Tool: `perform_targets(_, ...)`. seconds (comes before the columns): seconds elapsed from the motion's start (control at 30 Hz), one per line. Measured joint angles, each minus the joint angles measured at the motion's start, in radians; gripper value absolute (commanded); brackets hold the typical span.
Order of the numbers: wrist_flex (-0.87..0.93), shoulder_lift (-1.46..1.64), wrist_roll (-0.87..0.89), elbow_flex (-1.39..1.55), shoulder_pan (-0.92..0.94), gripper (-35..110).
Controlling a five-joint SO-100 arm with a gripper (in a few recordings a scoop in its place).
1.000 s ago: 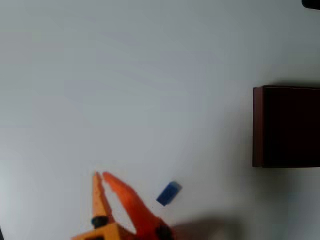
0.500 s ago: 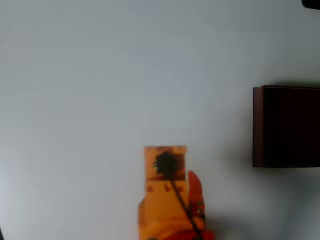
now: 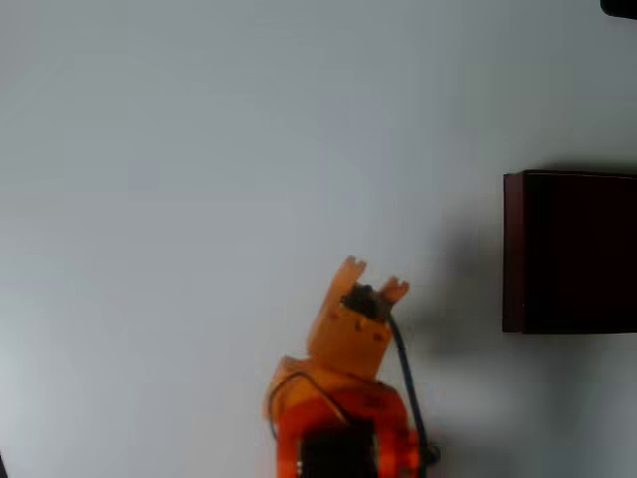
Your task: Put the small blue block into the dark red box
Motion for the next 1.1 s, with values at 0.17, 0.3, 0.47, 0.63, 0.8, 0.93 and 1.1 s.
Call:
perform_targets(0.17,-0.067,-0.147,0.057,-0.002,-0.02,25)
perform_targets(0.3,-0.138,-0.186,0.052,0.018,-0.029,25)
perform_targets(0.47,-0.207,-0.146,0.025,0.132,0.026,26)
perform_targets(0.63,-0.232,-0.117,0.003,0.196,0.075,26)
perform_targets(0.8,-0.23,-0.121,0.008,0.219,0.071,25)
perform_targets(0.93,-0.25,-0.121,0.038,0.252,0.071,25)
perform_targets(1.1,-0.275,-0.132,0.072,0.268,0.046,25)
